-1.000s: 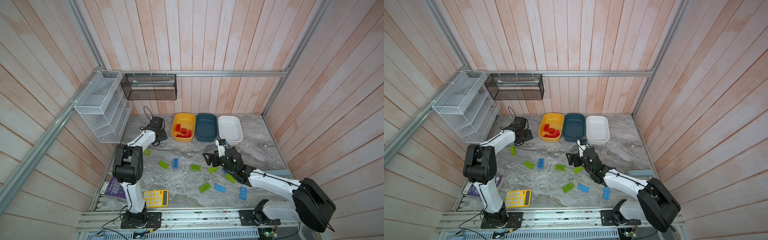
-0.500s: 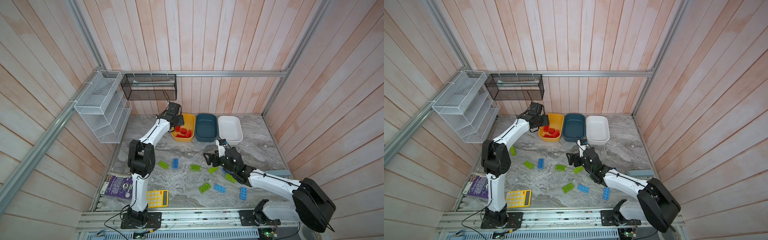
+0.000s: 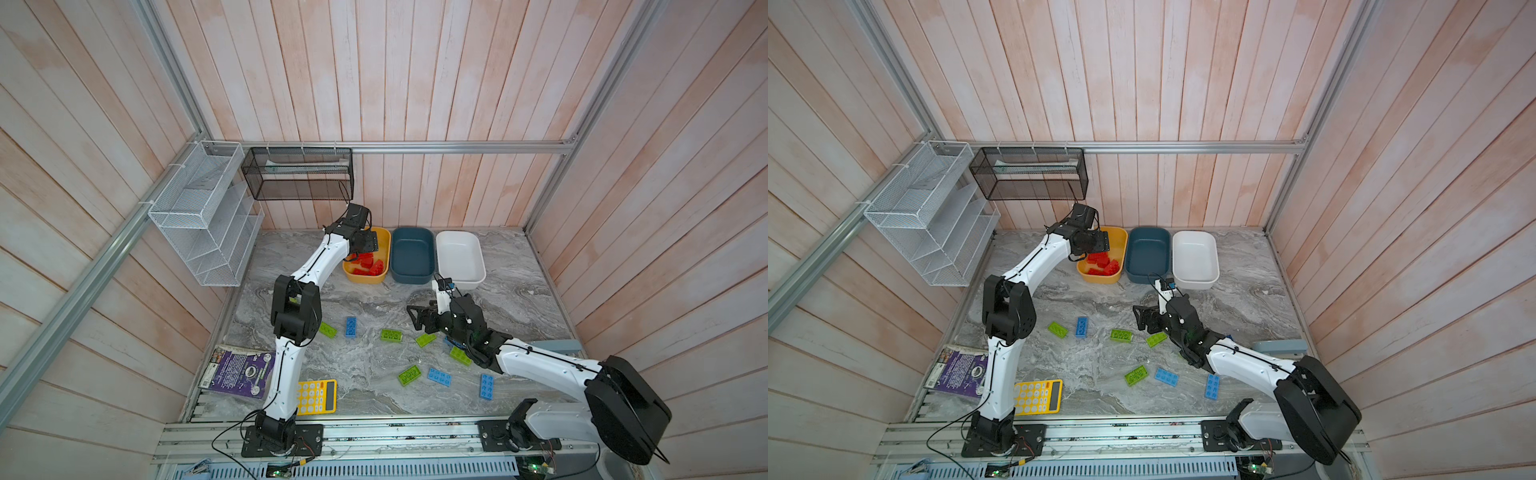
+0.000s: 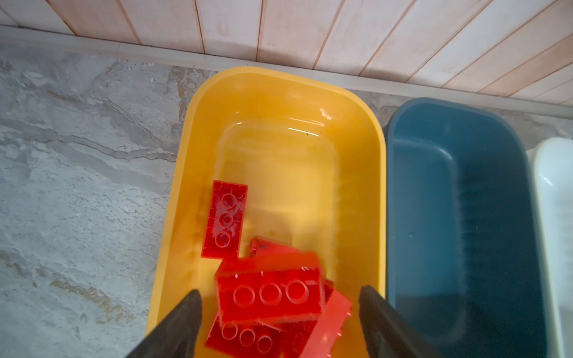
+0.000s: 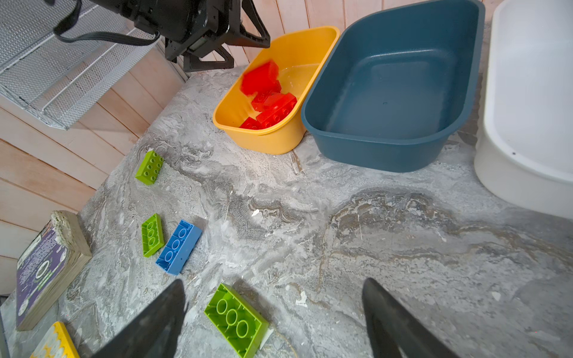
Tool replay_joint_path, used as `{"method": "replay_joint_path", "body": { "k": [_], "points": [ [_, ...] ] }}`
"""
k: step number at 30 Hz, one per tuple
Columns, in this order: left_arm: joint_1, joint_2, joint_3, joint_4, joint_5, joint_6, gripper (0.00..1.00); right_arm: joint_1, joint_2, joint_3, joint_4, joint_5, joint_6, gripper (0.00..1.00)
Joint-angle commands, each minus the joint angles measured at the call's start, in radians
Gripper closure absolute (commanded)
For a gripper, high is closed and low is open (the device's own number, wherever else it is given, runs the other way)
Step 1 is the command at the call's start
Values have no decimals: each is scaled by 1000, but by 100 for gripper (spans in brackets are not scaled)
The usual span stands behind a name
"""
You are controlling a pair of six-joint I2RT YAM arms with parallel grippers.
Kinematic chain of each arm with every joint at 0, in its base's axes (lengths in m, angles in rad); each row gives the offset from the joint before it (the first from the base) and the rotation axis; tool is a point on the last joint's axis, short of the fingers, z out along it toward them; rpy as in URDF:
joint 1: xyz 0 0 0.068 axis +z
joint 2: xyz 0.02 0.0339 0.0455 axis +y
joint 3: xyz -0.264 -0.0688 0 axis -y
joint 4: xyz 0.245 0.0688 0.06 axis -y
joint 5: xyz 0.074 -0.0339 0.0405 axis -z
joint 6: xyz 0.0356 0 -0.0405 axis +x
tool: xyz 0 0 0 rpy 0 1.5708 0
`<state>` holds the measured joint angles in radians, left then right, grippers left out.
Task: Sort the legos into containers by color
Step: Place the lego in the container, then pick up the lego from the center of the table.
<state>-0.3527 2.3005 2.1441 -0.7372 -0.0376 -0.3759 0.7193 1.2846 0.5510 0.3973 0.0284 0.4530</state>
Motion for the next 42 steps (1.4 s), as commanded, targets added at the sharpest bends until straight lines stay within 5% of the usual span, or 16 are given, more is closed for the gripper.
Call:
{"method": "replay_joint_path", "body": {
  "k": [1,7,22,26,34,42],
  "points": [
    [0,-41,17,-25,10,23,13,5,-5,-4,8,-3,-6,10],
    [-3,-194,-95,5,10,35,10,9,34,58,-59,-62,-19,9],
    [-3,-960,-823,221,10,53,9,125,248,328,-445,-69,-111,7],
    [-3,-1118,-981,218,-27,64,8,190,343,386,-505,26,-54,6],
    [0,-1315,-1179,210,-53,68,7,266,509,453,-538,87,22,7],
    [1,-1353,-1253,220,-56,80,7,276,580,495,-572,130,33,10]
  ]
}}
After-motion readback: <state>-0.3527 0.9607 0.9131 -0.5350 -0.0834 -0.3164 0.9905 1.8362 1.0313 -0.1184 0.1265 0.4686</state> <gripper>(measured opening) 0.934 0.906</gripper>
